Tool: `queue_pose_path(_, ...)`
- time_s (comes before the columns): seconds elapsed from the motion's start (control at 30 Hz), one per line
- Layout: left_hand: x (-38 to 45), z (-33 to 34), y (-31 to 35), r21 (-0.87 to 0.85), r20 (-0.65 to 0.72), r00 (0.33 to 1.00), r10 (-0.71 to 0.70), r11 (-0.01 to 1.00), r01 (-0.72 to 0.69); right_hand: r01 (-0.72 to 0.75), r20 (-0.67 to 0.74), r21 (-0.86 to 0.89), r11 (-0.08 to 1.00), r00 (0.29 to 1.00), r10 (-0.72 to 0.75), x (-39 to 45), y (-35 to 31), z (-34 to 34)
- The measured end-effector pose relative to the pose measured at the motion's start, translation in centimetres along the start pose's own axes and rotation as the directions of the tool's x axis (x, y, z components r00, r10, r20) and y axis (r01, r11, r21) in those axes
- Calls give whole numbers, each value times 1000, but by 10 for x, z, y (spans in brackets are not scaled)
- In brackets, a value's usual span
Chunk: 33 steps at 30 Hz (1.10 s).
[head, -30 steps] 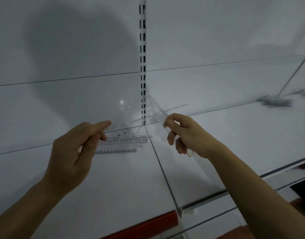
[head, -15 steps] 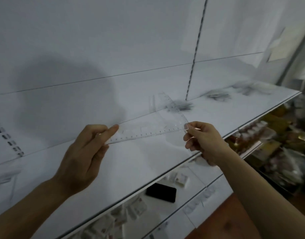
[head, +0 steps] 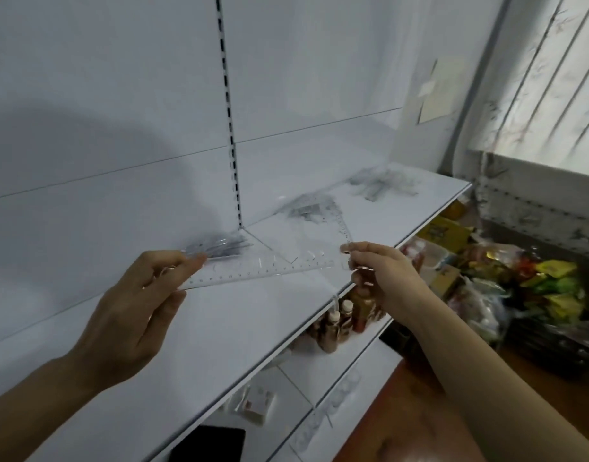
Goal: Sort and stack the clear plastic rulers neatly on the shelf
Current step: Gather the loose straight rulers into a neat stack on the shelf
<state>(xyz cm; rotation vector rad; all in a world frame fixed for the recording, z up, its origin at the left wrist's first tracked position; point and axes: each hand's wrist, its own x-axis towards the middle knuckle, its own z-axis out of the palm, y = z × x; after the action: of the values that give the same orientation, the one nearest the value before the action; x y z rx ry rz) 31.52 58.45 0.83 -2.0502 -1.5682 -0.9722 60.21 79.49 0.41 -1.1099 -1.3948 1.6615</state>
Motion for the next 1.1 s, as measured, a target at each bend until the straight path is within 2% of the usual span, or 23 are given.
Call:
queue_pose_path(0.17,65,75,-19,-41,-26,998,62,997,-63,44,-7,-32,999,999,-44,68,-9,-47)
queue_pose_path(0.37,141,158,-37,-134,-20,999,29,991,-31,101,-68,-182,978,991,-115,157,-25,-103)
queue_pose_path(0.5,181,207,-35,-161,-8,998,-58,985,56,128,-125,-251,960,979,-163,215,-30,-134)
queue_pose_path(0.6,207,236,-29,-166,0,992,-125,978,123,161,-116,-356,920,970,-215,256,-36,-152)
queue_pose_path(0.77,252,281,-21,-121,2,977,-213,970,211,189,-112,-394,899,961,-251,322,-48,-181)
queue_pose_path(0.87,277,310,-20,-80,-7,965,-263,962,262,184,-122,-528,829,950,-289,343,-46,-199)
queue_pose_path(1.0,321,360,-13,-70,-34,929,-367,929,364,299,-85,-672,678,878,-471,365,-44,-236)
queue_pose_path(1.1,357,404,-15,50,-10,899,-438,898,437,328,-44,-671,665,877,-478,383,-42,-256)
